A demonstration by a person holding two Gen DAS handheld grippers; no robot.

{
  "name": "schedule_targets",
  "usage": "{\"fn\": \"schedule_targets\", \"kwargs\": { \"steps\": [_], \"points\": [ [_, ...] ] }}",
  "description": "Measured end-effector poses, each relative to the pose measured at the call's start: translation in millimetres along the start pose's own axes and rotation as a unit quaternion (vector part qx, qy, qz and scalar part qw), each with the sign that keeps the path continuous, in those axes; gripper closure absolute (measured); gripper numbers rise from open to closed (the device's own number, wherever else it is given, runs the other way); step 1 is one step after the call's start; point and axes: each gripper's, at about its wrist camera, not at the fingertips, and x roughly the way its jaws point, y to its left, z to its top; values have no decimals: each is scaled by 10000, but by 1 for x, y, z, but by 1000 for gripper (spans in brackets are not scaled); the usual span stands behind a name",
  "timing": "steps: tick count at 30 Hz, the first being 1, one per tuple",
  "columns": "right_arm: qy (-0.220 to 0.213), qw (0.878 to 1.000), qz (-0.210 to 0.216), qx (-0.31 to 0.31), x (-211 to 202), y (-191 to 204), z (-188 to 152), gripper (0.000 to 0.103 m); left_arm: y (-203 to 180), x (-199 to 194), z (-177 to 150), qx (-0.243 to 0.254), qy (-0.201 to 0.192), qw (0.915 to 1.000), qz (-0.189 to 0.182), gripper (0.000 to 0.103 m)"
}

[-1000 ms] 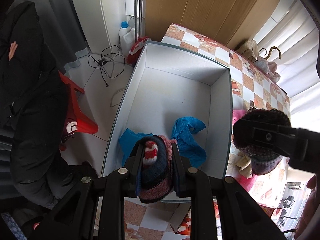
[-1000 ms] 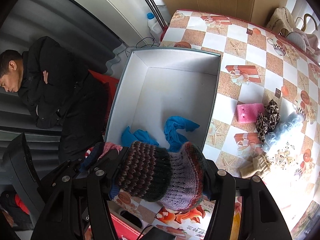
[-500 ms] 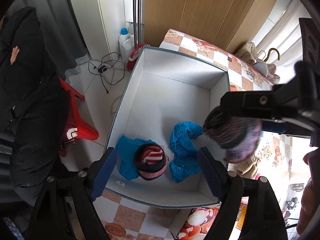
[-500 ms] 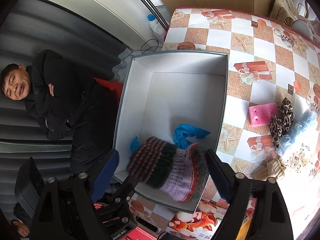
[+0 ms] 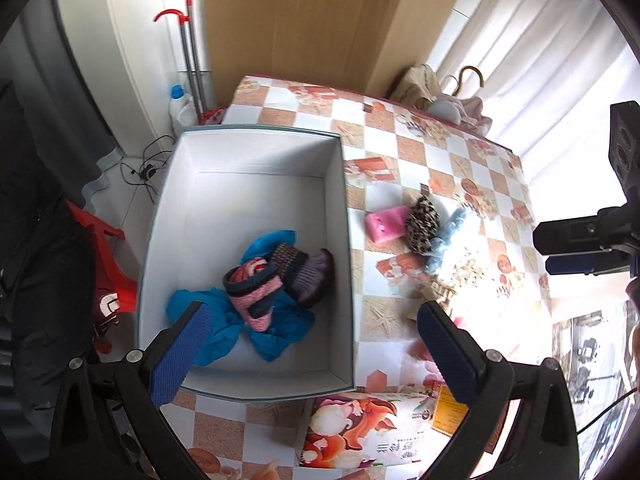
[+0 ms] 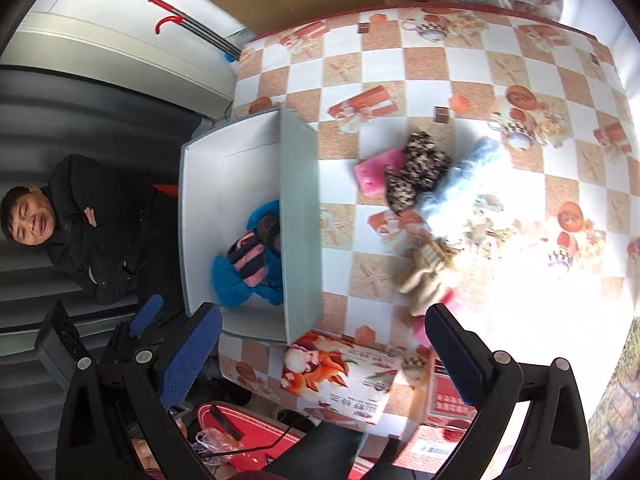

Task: Organize soft objects
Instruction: 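Grasp the polka-dot scrunchie with the right gripper while the left grasps the beige sock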

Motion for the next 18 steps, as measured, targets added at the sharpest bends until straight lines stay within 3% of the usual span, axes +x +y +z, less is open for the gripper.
{"fn": "schedule_targets", "kwargs": {
  "steps": [6,10,18],
  "points": [
    [-81,9941,-1013,385,5,-86,-3,1,-79,39,-3,767,564,9953,-156,0],
    [124,9929,-1067,509,42,-123,6,1,-108,76,-5,912,994,9908,-90,0],
    [163,9909,-1337,-2,116,-132,46,1,-124,159,-2,808,1691,9811,489,0]
  ]
}}
